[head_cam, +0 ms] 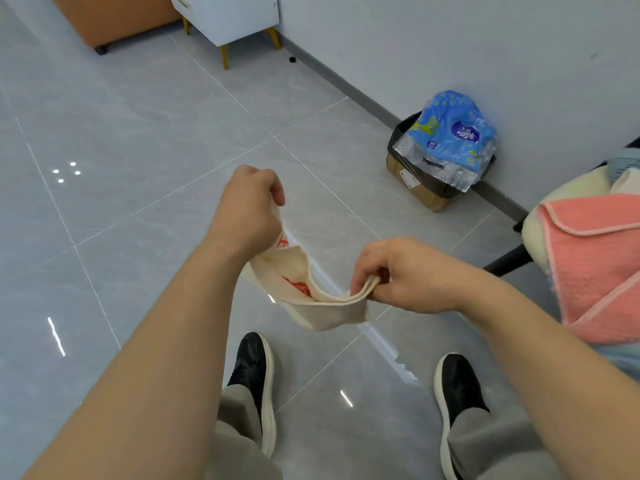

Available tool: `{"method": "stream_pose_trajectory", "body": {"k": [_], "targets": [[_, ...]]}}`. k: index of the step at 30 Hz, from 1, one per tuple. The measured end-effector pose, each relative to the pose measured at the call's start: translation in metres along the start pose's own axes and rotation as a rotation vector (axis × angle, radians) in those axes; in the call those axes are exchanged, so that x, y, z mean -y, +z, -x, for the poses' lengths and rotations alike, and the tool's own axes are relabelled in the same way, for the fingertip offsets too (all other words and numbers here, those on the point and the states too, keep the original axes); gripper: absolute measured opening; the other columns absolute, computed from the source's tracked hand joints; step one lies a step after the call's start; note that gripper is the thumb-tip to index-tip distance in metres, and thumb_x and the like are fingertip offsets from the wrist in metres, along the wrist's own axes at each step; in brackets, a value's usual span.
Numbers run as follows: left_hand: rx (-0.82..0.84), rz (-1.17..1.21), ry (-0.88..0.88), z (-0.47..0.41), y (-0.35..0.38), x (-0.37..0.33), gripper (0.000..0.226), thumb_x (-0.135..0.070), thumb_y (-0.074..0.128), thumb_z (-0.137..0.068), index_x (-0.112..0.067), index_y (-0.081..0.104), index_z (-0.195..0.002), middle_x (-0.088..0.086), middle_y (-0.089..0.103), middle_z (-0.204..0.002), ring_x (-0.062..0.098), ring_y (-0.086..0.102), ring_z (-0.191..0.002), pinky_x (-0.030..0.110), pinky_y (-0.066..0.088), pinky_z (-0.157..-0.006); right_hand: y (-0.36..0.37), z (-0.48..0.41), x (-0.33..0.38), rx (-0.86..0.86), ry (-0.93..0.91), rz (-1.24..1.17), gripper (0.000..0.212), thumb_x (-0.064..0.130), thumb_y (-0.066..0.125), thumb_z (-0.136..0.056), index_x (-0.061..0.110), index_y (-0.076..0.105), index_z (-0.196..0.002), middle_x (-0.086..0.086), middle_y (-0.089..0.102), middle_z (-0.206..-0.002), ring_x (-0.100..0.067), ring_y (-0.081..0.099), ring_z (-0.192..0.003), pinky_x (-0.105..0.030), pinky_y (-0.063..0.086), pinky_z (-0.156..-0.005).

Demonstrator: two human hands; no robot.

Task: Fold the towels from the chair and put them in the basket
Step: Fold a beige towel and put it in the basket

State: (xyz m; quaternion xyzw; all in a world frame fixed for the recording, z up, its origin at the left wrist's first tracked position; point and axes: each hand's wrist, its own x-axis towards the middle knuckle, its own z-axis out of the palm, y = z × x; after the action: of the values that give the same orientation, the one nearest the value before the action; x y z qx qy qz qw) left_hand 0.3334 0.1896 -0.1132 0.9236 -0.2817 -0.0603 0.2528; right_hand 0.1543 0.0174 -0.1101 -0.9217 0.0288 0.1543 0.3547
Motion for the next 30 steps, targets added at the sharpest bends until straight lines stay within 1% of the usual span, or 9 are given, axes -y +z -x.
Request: {"method": "stream_pose_trajectory", "body": {"k": [5,10,13,15,16,18,21,26,30], "targets": [[-0.063,0.123,-0.06,0.0,0.008,-0.012,0.044,0.01,0.043,-0.079,-0.018,0.077,-0.084,-0.002,0.062,-0.116,0.015,0.057,-0.105,0.018,0.041,-0.079,-0.005,0.001,0.011,-0.005,0.032,-0.07,0.03,0.014,0.058,-0.07,0.043,0.068,-0.064,0.018,0.069,-0.099,-0.002,0.06,-0.098,-0.034,0.052,-0.088],[-0.148,0.13,-0.245,-0.001,0.002,-0.01,0.056,0.011,0.044,-0.078,-0.013,0.073,-0.12,0.01,0.066,-0.129,0.027,0.059,-0.122,0.027,0.046,-0.101,0.002,0.006,0.009,0.188,0.107,-0.417,0.021,-0.01,0.052,-0.078,0.006,0.054,-0.064,0.02,0.07,-0.119,0.015,0.06,-0.076,-0.018,0.042,-0.065],[-0.192,0.146,-0.307,-0.001,-0.002,-0.007,0.055,0.011,0.046,-0.079,-0.009,0.071,-0.123,0.012,0.066,-0.128,0.027,0.058,-0.123,0.021,0.042,-0.095,0.014,0.009,0.015,0.262,0.04,-0.525,0.03,-0.015,0.048,-0.078,0.009,0.048,-0.059,0.022,0.067,-0.125,0.007,0.063,-0.106,-0.019,0.047,-0.063],[-0.195,0.175,-0.339,-0.002,-0.001,-0.004,0.054,0.01,0.046,-0.08,-0.009,0.071,-0.124,0.011,0.066,-0.129,0.026,0.058,-0.123,0.023,0.043,-0.099,0.021,0.009,0.022,0.286,-0.006,-0.528,0.032,-0.012,0.047,-0.076,0.014,0.05,-0.056,0.026,0.069,-0.117,-0.005,0.061,-0.121,-0.034,0.054,-0.068],[-0.19,0.195,-0.355,-0.003,-0.001,-0.004,0.053,0.01,0.046,-0.081,-0.009,0.07,-0.124,0.011,0.065,-0.13,0.026,0.058,-0.123,0.025,0.044,-0.102,0.024,0.009,0.023,0.296,-0.021,-0.526,0.025,-0.01,0.047,-0.074,0.01,0.051,-0.059,0.027,0.07,-0.111,-0.005,0.06,-0.121,-0.039,0.052,-0.066],[-0.161,0.219,-0.374,-0.003,0.001,-0.005,0.05,0.007,0.047,-0.085,-0.01,0.069,-0.126,0.01,0.063,-0.134,0.027,0.057,-0.125,0.029,0.045,-0.105,0.027,0.008,0.028,0.32,-0.021,-0.531,0.011,-0.013,0.047,-0.076,-0.006,0.048,-0.068,0.02,0.07,-0.119,0.01,0.062,-0.102,-0.026,0.043,-0.059],[-0.039,0.166,-0.338,-0.002,0.007,-0.009,0.053,0.006,0.049,-0.085,-0.005,0.058,-0.137,0.008,0.048,-0.148,0.028,0.049,-0.132,0.031,0.039,-0.107,0.027,0.008,0.035,0.332,-0.015,-0.539,0.012,-0.022,0.041,-0.078,-0.014,0.046,-0.072,-0.001,0.062,-0.137,0.019,0.058,-0.068,-0.011,0.036,-0.054],[0.222,0.061,-0.101,0.006,0.014,-0.02,0.092,0.004,0.058,-0.081,-0.012,0.013,-0.16,-0.016,-0.011,-0.166,0.01,0.016,-0.151,0.016,0.023,-0.103,0.029,0.003,0.033,0.32,-0.012,-0.59,0.022,-0.022,0.041,-0.077,-0.002,0.046,-0.068,0.0,0.065,-0.134,0.011,0.063,-0.085,-0.026,0.032,-0.056],[0.248,0.036,-0.001,0.007,0.012,-0.02,0.093,0.004,0.058,-0.085,-0.014,0.006,-0.161,-0.016,-0.019,-0.164,0.008,0.011,-0.152,0.016,0.024,-0.104,0.02,0.005,0.029,0.292,0.039,-0.716,0.022,-0.025,0.037,-0.074,-0.006,0.048,-0.071,-0.011,0.066,-0.13,0.009,0.065,-0.074,-0.022,0.027,-0.05]]}}
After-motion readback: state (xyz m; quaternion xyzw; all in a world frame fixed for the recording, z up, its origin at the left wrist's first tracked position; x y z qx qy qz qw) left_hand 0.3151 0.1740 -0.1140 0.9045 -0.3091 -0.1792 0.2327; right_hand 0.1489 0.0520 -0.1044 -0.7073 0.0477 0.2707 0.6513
